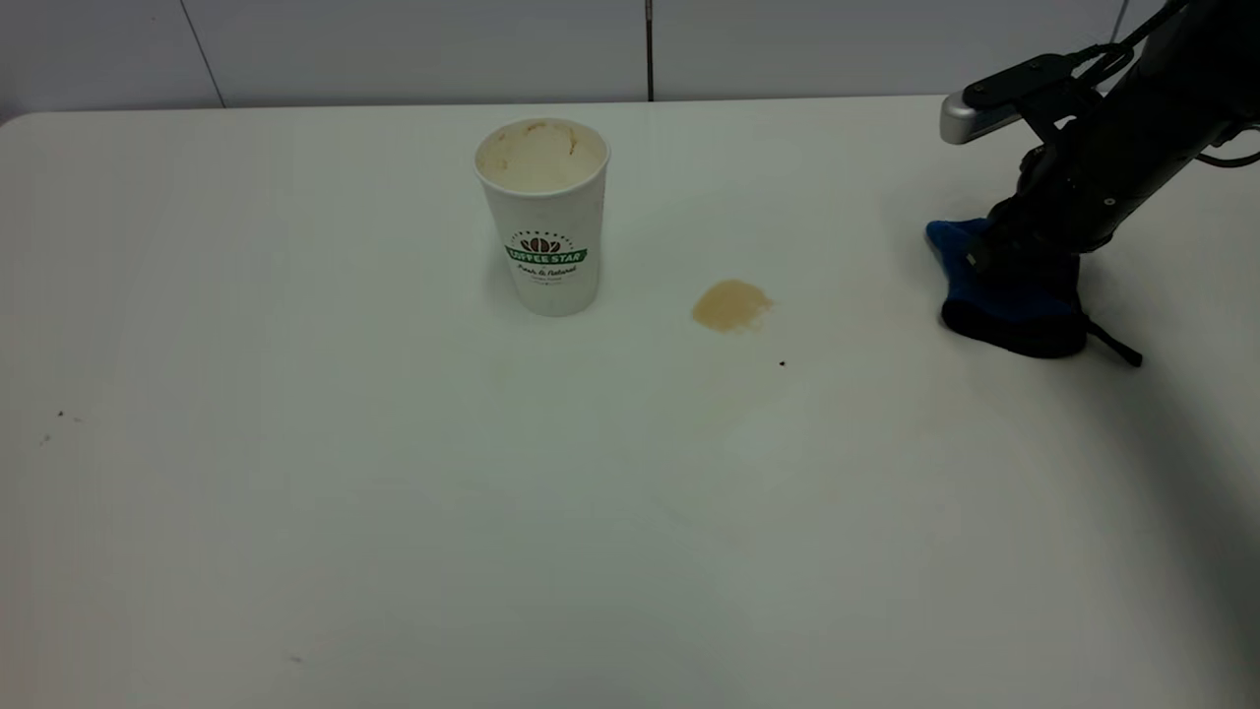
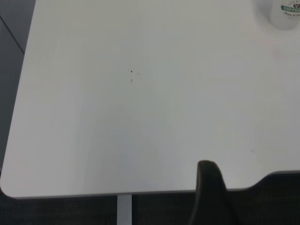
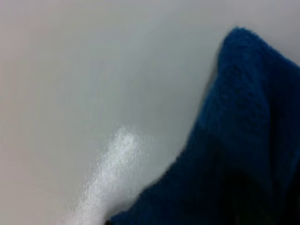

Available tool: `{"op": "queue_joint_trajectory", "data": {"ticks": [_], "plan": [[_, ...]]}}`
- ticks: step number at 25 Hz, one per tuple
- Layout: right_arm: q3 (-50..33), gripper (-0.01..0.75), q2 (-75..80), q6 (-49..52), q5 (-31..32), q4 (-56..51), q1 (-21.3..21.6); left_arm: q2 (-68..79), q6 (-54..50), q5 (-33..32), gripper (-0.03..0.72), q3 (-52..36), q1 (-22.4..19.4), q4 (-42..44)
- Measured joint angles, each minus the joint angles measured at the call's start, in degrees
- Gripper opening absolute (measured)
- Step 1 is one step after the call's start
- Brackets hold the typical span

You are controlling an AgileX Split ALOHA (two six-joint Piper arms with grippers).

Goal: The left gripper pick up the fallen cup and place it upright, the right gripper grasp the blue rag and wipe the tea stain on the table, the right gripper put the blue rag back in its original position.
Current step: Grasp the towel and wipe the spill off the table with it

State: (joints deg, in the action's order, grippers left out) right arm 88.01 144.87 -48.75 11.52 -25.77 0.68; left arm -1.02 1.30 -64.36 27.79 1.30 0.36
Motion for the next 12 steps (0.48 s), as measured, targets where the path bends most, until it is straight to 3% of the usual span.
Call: {"op": "queue_joint_trajectory", "data": {"ticks": [2,12], "plan": [[0.05,0.085,0.0,-0.04,-0.41,-0.01,-0.82,0.0,0.0,0.0,0.494,0.0,0.0,0.0],[5.28,0.086,2.4,-0.07,-2.1,-0.12,-11.77,0.0,-0.05,0.0,0.494,0.0,0.0,0.0]]}}
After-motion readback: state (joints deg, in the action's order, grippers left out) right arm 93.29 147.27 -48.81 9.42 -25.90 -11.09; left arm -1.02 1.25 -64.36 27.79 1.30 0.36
